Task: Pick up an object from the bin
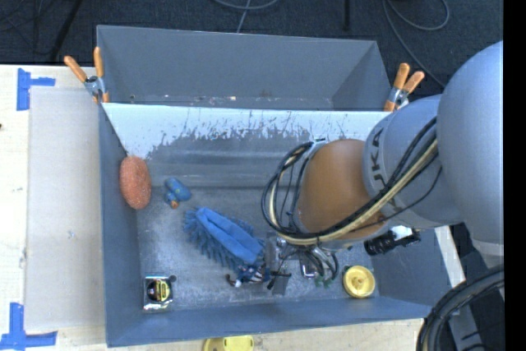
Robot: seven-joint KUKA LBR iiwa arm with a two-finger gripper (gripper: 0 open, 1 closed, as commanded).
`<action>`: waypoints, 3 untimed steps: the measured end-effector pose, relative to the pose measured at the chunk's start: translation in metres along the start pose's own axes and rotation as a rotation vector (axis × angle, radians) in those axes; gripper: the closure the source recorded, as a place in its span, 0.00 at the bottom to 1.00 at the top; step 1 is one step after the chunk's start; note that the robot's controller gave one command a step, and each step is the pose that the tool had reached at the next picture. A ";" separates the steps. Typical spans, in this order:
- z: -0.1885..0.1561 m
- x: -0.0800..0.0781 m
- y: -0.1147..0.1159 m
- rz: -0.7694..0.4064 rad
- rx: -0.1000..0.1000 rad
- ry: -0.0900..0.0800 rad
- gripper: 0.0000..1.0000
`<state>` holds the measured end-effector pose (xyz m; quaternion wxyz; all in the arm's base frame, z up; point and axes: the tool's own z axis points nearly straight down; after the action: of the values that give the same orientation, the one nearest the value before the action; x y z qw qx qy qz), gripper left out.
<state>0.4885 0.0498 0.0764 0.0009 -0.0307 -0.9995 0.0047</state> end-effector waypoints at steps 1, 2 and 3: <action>0.000 0.000 0.052 -0.042 -0.007 -0.009 0.00; 0.001 -0.004 0.036 0.072 -0.019 -0.012 1.00; 0.001 -0.004 0.036 0.071 -0.019 -0.013 1.00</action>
Offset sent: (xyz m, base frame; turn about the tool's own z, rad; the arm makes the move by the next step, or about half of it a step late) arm 0.0019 0.0301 -0.0064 0.0781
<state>0.4944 0.0853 0.0746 -0.0060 -0.0663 -0.9978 -0.0047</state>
